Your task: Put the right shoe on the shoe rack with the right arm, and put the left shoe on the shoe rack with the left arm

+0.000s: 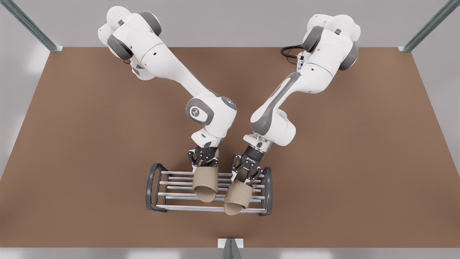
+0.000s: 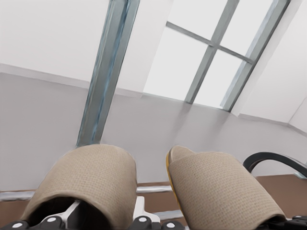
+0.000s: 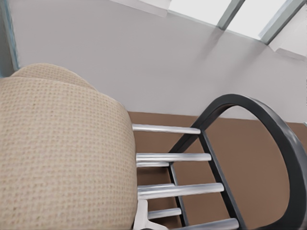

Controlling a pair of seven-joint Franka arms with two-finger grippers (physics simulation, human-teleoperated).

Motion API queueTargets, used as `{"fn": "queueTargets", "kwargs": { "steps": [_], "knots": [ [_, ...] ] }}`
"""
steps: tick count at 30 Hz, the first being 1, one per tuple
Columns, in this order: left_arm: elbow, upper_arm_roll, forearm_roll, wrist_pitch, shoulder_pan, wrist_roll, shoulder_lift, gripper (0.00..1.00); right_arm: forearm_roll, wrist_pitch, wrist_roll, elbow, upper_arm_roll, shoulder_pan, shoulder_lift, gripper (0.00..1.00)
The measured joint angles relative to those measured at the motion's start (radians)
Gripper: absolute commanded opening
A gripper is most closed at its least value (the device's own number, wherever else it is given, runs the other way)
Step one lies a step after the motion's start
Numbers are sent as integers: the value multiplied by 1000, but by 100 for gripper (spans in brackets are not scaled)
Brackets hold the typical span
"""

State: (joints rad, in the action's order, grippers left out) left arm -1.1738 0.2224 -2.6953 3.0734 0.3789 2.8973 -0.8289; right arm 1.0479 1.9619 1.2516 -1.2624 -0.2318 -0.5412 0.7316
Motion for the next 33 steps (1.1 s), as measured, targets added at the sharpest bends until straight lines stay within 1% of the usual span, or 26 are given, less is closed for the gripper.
{"fn": "queueTargets", "kwargs": {
  "steps": [18,26,29,33],
  "knots": [
    [-23,-7,30,14,0,0,19,100,4,-7,73,2,-2,11,-8,100],
    [-31,-11,34,58,-1,0,39,100,-1,-7,79,1,-3,11,-9,100],
    [-30,-14,36,109,-13,0,71,100,-1,-8,80,-2,-3,11,-9,100],
    [-50,-13,46,253,-95,0,182,100,-2,-10,81,-3,-4,11,-10,100]
  ]
}}
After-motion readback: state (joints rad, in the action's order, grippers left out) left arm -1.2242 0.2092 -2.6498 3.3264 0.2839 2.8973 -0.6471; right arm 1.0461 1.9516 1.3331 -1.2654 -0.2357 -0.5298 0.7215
